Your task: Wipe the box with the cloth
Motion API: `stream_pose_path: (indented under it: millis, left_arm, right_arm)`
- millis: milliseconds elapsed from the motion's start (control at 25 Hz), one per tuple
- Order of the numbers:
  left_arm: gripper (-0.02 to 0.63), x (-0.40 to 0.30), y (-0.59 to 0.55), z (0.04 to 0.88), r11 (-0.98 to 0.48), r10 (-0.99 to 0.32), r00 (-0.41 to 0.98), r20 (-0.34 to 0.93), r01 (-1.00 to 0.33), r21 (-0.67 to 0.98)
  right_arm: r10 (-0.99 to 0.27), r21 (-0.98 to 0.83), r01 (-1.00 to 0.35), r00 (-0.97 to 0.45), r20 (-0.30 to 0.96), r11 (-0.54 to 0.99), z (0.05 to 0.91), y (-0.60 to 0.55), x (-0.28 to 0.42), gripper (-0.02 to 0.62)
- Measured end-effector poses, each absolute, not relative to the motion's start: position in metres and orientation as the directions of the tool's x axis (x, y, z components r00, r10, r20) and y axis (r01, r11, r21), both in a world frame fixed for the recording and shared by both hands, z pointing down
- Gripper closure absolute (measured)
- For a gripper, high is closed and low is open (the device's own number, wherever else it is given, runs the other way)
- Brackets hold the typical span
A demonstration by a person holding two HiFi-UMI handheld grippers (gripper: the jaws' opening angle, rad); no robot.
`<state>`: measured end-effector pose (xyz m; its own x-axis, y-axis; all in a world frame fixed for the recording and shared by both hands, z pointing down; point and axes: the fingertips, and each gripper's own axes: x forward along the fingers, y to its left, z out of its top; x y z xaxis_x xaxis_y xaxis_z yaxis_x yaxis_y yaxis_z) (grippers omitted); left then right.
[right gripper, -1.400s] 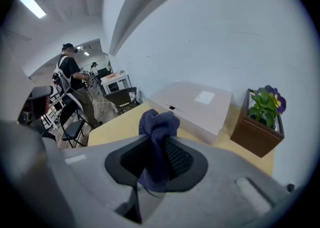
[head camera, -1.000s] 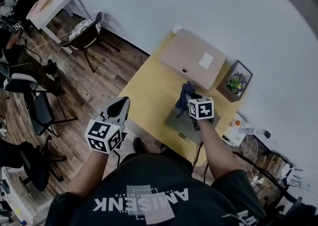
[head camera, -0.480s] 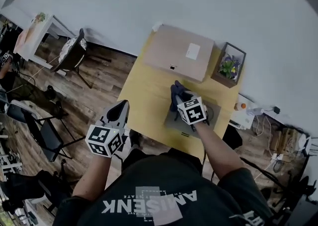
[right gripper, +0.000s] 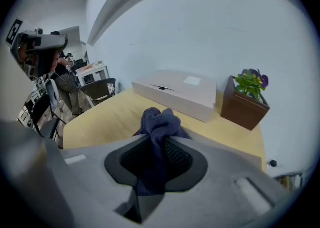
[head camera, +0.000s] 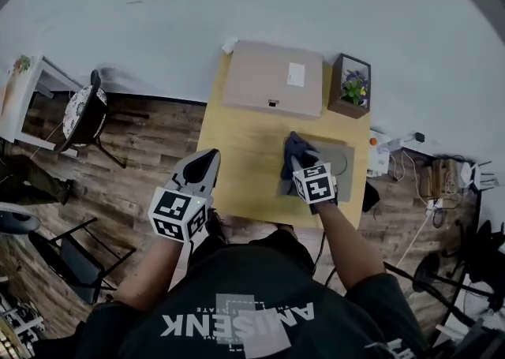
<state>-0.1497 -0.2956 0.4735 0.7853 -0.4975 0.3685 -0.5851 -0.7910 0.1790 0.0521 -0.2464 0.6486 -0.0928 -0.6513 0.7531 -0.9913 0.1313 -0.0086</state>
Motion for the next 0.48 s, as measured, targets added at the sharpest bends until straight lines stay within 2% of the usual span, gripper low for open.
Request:
stream_pose_path:
  millis: [240,480]
  left_arm:
    - [0.604,-0.169,-0.31,0.475,-0.838,-0.418,0.843,0.339,-0.502,0.216]
    - [0.604,-0.189,-0.312,0.468,-0.869,-0.358,0.878,0.317,-0.438,0.232]
  right_arm:
    - [-0.639,0.039,-0.998,0.055,0.767,-0.039,0.648,-0.222,0.053,0.518]
    - [-0.616,0.068,-0.993,0.112,0.78,-0.095,0.649,-0.204,0.029,0.518]
